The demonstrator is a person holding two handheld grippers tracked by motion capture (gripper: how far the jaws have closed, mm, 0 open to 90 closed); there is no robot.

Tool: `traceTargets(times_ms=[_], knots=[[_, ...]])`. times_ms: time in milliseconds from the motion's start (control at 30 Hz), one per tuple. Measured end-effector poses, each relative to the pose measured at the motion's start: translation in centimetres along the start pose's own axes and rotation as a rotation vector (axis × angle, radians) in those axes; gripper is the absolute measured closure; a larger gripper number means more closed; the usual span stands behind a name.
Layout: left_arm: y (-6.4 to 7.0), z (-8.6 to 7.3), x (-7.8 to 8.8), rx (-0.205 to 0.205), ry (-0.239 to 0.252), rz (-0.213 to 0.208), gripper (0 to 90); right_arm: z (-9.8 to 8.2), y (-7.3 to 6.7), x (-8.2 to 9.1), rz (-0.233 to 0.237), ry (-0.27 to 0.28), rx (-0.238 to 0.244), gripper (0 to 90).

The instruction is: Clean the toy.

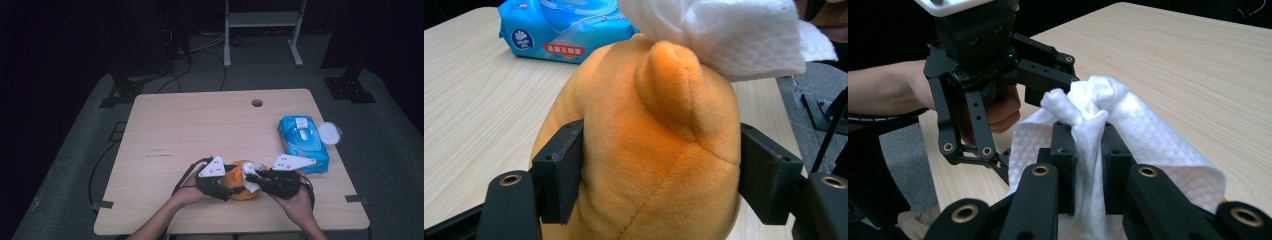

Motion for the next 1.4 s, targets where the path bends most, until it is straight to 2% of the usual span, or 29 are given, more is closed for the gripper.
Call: traceTargets(times_ms=[200, 567, 633, 700, 800, 867, 967, 1033, 1167, 1267, 1400], knots=[[-0.1, -0.1, 0.0, -0.001, 0.003, -0.006, 28.6, -0.6, 1.0, 0.3, 0.001, 0.002, -0.042, 79.9], [-0.2, -0.2, 0.1, -0.002, 0.001, -0.017, 28.6, -0.6, 1.0, 0.1, 0.005, -0.003, -0.037, 79.8], [-0.1, 0.1, 0.2, -0.014, -0.011, -0.019, 26.5, -0.6, 0.9, 0.1, 0.007, -0.005, -0.036, 79.8], [0.0, 0.7, 0.3, -0.021, -0.021, -0.017, 19.9, -0.7, 0.8, 0.0, 0.012, -0.006, -0.037, 79.8], [0.0, 0.6, 0.2, -0.021, -0.009, -0.016, 20.3, -0.6, 0.4, -0.2, 0.011, -0.009, -0.034, 79.7], [-0.2, 0.3, 0.3, -0.014, -0.002, -0.023, 26.3, -0.5, 0.2, -0.2, 0.0, -0.015, -0.012, 79.7], [-0.6, 0.0, 0.5, 0.008, 0.005, -0.022, 29.8, -0.3, 0.5, -0.1, -0.005, -0.011, -0.015, 79.7], [-0.8, -0.1, 0.7, 0.017, 0.004, -0.017, 30.0, -0.4, 1.1, 0.2, -0.038, -0.014, -0.016, 79.7], [-1.2, -0.2, 0.7, 0.048, 0.019, -0.024, 30.1, -1.3, 2.6, 0.7, -0.064, -0.014, -0.072, 79.7], [-1.4, -0.3, 0.6, 0.076, 0.032, -0.018, 29.9, -1.0, 2.0, 0.7, -0.062, -0.008, -0.059, 79.7], [-1.9, -0.5, 0.9, 0.113, 0.042, -0.019, 29.5, -0.6, 0.4, -0.1, -0.006, -0.013, -0.018, 79.3]])
Point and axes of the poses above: each handheld gripper's, and its own axes: x roughly backward along the jaws, z roughly out of its top, y roughly to its right, the point moved 3 cm from there along -x, roughly forward along the jaws, and after that the axes turned 2 degrees about -y, right-handed, at the moved point
